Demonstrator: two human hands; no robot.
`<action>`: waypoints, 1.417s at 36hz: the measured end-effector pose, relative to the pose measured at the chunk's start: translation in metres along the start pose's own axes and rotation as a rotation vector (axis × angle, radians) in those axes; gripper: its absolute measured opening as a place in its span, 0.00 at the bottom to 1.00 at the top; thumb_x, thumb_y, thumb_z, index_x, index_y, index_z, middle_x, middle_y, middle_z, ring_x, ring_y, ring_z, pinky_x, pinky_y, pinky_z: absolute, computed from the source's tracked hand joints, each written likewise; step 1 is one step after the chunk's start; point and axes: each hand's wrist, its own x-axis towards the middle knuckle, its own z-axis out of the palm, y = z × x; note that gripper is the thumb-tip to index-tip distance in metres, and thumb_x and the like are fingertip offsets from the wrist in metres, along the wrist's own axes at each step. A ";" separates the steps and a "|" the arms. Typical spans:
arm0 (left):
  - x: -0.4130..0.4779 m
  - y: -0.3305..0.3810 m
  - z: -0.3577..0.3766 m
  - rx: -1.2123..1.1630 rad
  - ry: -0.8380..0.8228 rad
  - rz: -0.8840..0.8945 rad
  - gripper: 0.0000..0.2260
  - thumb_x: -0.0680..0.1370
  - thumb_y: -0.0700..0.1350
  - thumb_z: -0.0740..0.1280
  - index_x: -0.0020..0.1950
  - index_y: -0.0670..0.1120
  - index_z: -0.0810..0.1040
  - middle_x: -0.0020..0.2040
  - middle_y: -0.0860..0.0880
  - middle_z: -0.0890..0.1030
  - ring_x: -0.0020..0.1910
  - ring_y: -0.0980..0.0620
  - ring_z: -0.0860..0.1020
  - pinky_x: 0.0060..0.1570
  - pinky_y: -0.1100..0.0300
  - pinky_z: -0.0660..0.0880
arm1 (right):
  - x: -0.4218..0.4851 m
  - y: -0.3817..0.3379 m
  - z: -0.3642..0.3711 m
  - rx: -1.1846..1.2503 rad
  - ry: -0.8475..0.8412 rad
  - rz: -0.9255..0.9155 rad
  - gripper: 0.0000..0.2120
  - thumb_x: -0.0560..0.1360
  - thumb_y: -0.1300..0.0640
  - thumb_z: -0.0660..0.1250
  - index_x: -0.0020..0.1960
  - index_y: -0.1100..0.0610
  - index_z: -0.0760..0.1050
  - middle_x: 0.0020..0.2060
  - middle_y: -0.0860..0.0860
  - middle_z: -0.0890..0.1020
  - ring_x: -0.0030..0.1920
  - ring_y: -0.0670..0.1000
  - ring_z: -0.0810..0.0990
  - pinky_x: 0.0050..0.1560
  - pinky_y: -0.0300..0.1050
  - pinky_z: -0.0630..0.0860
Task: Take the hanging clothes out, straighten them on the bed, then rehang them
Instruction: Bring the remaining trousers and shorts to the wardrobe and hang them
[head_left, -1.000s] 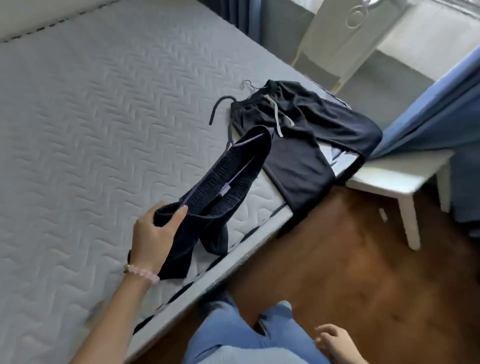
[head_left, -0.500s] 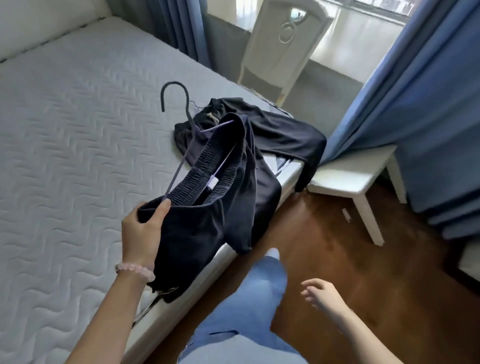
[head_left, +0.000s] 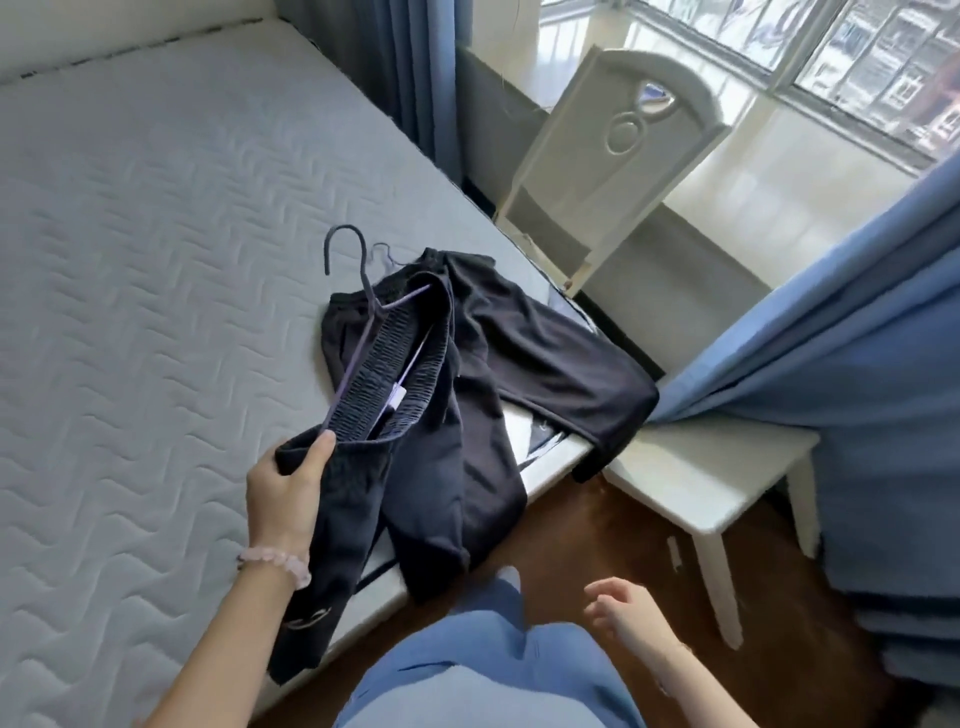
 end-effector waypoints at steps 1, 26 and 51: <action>0.004 0.003 0.006 -0.006 0.012 0.000 0.04 0.73 0.46 0.71 0.41 0.46 0.79 0.36 0.54 0.78 0.39 0.53 0.75 0.46 0.56 0.70 | 0.006 0.000 -0.007 -0.023 -0.008 0.034 0.14 0.78 0.70 0.58 0.45 0.58 0.79 0.28 0.50 0.83 0.31 0.49 0.78 0.32 0.36 0.73; 0.175 -0.012 0.104 0.087 0.134 -0.312 0.13 0.74 0.46 0.70 0.43 0.35 0.80 0.37 0.50 0.79 0.39 0.55 0.74 0.38 0.63 0.70 | 0.335 -0.468 0.001 -0.559 -0.271 -0.403 0.09 0.76 0.69 0.64 0.52 0.59 0.80 0.33 0.50 0.86 0.29 0.44 0.79 0.32 0.34 0.74; 0.237 -0.056 0.137 0.320 0.271 -0.464 0.08 0.73 0.37 0.70 0.35 0.47 0.81 0.32 0.47 0.72 0.31 0.63 0.64 0.26 0.74 0.61 | 0.514 -0.592 0.121 -1.019 -0.054 -0.621 0.22 0.76 0.62 0.68 0.67 0.67 0.69 0.67 0.65 0.70 0.68 0.66 0.70 0.67 0.56 0.69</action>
